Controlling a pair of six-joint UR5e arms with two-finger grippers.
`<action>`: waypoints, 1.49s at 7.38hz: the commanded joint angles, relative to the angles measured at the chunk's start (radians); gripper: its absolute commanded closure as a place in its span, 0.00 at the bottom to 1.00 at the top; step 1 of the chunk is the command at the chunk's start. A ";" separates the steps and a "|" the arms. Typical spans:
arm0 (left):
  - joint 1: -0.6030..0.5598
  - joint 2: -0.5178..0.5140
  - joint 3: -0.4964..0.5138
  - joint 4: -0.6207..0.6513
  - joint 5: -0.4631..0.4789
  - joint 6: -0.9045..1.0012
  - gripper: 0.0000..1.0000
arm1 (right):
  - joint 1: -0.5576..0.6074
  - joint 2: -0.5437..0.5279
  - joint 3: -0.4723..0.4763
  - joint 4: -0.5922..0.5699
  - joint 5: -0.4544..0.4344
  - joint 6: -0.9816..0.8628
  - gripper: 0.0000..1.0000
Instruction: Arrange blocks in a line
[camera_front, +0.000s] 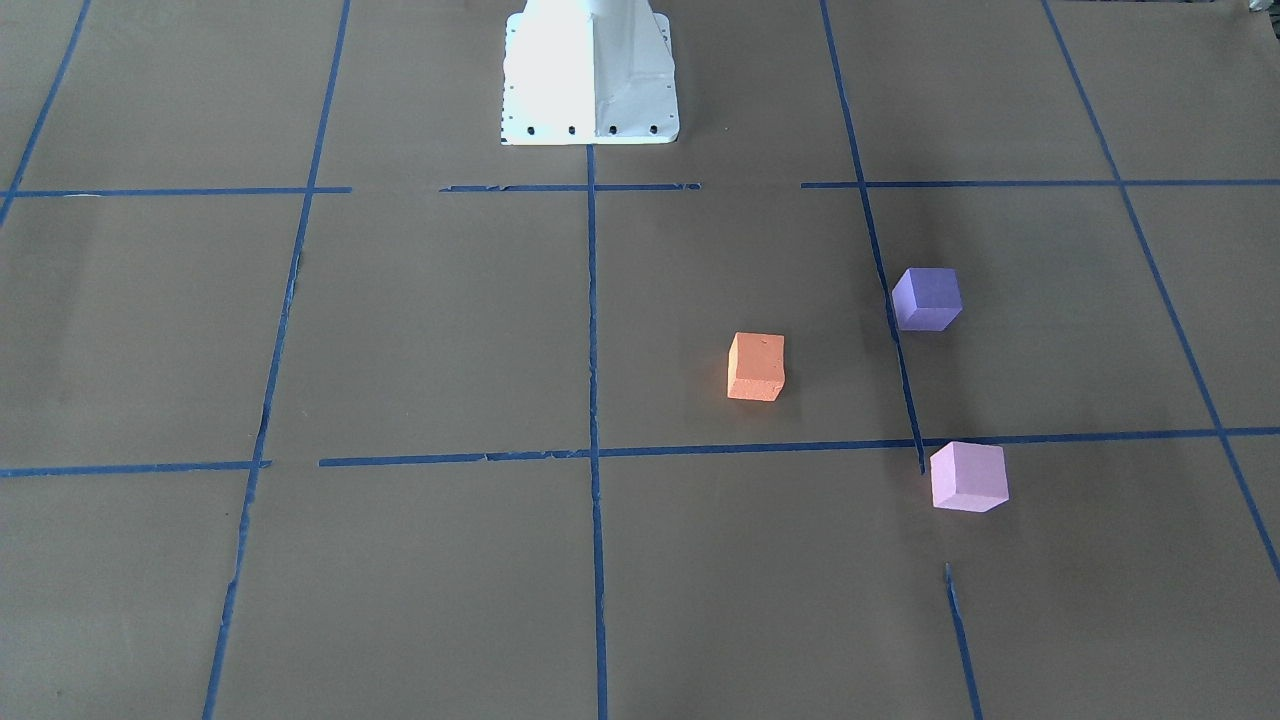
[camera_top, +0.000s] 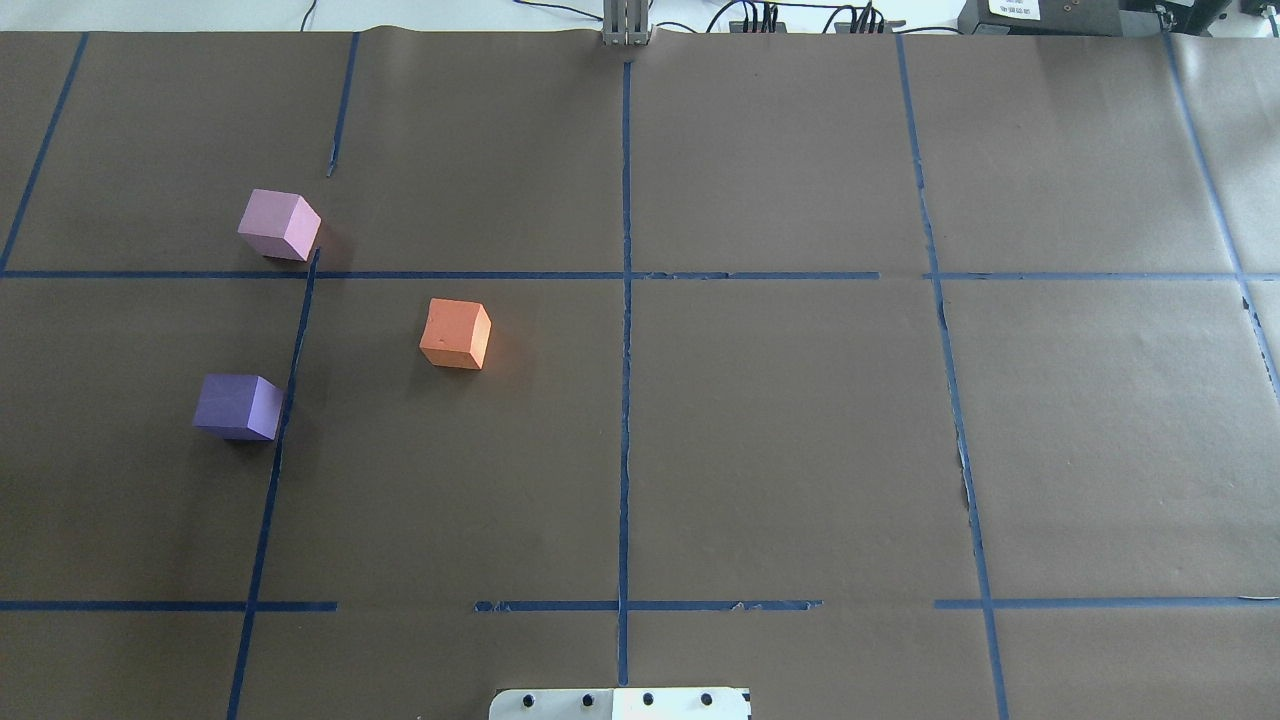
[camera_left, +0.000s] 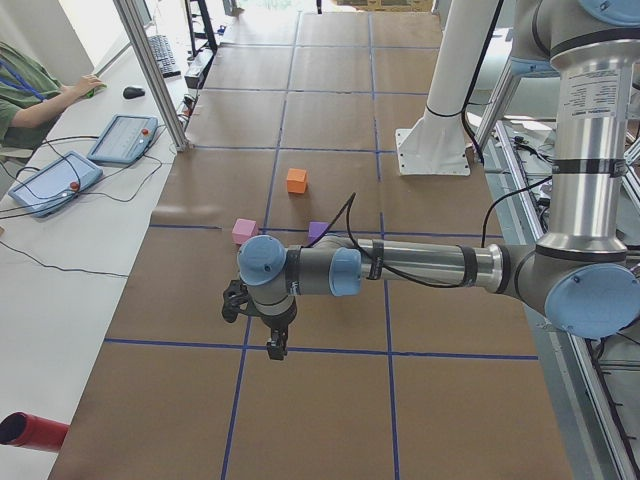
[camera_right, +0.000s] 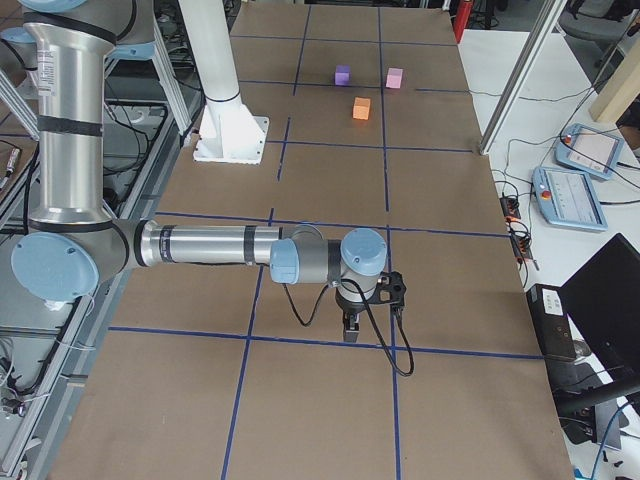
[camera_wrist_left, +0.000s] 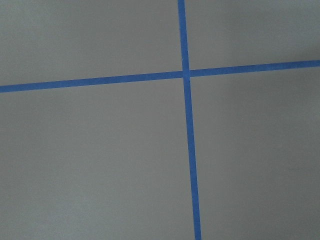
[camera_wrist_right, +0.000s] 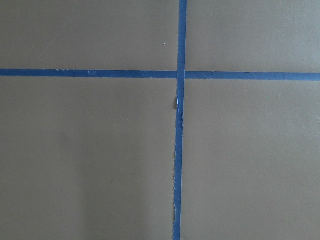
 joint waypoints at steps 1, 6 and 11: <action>0.000 -0.002 -0.001 -0.001 0.002 0.000 0.00 | 0.001 0.000 0.000 0.000 0.000 0.000 0.00; 0.044 -0.058 -0.229 0.001 -0.006 -0.192 0.00 | 0.001 0.000 0.000 0.000 0.000 0.000 0.00; 0.375 -0.335 -0.330 0.002 -0.015 -0.477 0.00 | 0.001 0.000 0.000 -0.002 0.000 0.000 0.00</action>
